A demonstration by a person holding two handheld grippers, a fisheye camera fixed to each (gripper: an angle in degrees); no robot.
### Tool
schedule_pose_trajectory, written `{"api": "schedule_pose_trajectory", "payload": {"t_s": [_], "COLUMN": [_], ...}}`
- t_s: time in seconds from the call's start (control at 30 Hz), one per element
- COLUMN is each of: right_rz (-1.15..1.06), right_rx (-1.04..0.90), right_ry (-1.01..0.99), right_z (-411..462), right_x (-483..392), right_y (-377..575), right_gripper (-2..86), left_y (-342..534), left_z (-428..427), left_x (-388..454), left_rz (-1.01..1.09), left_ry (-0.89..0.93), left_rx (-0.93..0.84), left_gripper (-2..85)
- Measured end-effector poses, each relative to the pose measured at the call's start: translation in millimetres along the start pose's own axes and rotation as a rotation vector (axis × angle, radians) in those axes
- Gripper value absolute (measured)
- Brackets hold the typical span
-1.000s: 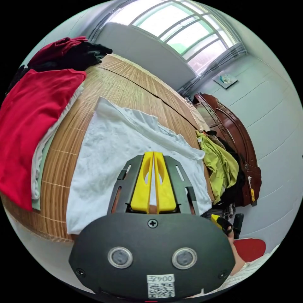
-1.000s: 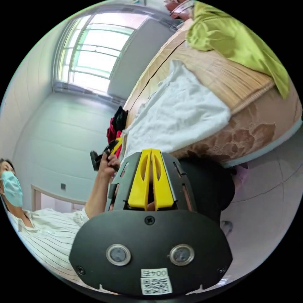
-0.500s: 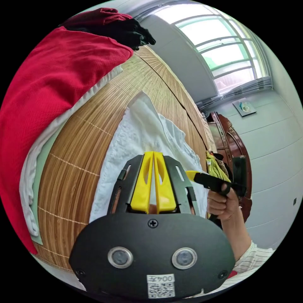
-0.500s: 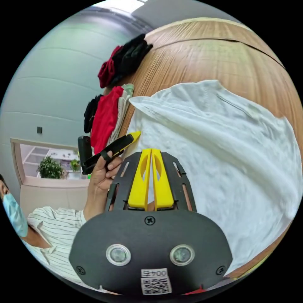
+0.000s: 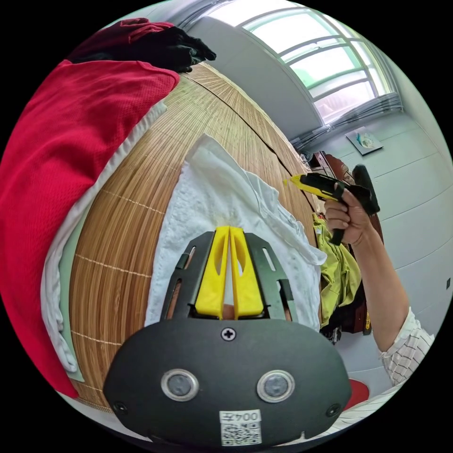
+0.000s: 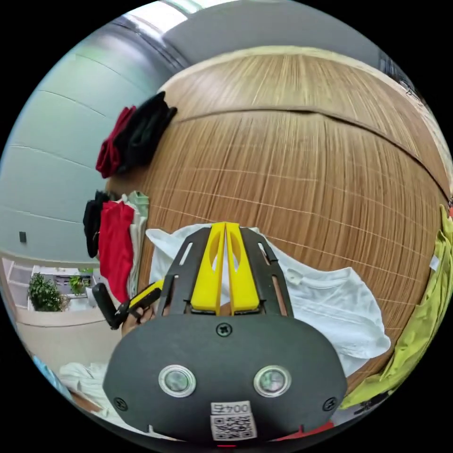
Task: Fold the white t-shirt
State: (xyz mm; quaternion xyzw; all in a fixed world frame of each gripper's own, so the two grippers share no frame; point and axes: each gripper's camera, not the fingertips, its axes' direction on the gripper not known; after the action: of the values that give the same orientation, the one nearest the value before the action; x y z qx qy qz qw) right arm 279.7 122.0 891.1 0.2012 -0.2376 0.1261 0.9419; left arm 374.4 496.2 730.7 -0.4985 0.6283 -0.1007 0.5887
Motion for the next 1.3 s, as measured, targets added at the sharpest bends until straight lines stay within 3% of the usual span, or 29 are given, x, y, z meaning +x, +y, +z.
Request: {"api": "schedule_pose_trajectory", "payload": {"t_s": [0.03,0.13,0.27,0.33,0.43,0.53,0.6,0.7,0.77,0.8,0.97,1.13,1.3], "right_rz": [-0.038,-0.218,-0.384,-0.361,-0.192,-0.1,-0.184,-0.334,-0.298,-0.263,-0.009,0.084,0.18], "right_rx": [0.003,-0.258,-0.531,-0.551,-0.268,-0.002,-0.012,-0.309,-0.37,-0.337,0.089,0.126,0.346], "right_ry": [-0.039,-0.133,0.07,0.067,0.185,0.126,0.062,-0.015,0.1,0.152,-0.034,0.117,0.098], "right_z": [-3,29,94,103,55,-13,-19,24,39,32,-113,-194,-320], "right_x": [-2,-15,-21,-11,15,24,6,-22,-13,-6,77,142,174], "right_y": [8,39,90,87,51,38,45,63,71,70,111,213,374], "right_gripper": [-0.7,-0.6,-0.7,-0.7,-0.7,-0.7,-0.7,-0.7,-0.8,-0.8,-0.8,-0.7,0.2], "left_y": [0,1,4,5,8,12,14,17,19,21,27,35,51], "left_z": [0,2,3,3,2,1,0,-2,-3,-4,-9,-14,-55], "left_x": [1,5,10,11,10,10,12,14,14,14,16,19,38], "left_rz": [0.002,0.022,0.042,0.048,0.044,0.043,0.047,0.054,0.052,0.052,0.049,0.051,0.153], "left_ry": [-0.004,-0.035,-0.065,-0.068,-0.06,-0.06,-0.068,-0.075,-0.071,-0.07,-0.068,-0.066,0.041], "left_rx": [0.0,0.001,0.004,0.006,0.009,0.012,0.01,0.011,0.009,0.009,0.006,0.007,0.12], "left_gripper": [0.2,0.2,0.2,0.2,0.2,0.2,0.2,0.2,0.1,0.1,0.1,0.2,0.6]}}
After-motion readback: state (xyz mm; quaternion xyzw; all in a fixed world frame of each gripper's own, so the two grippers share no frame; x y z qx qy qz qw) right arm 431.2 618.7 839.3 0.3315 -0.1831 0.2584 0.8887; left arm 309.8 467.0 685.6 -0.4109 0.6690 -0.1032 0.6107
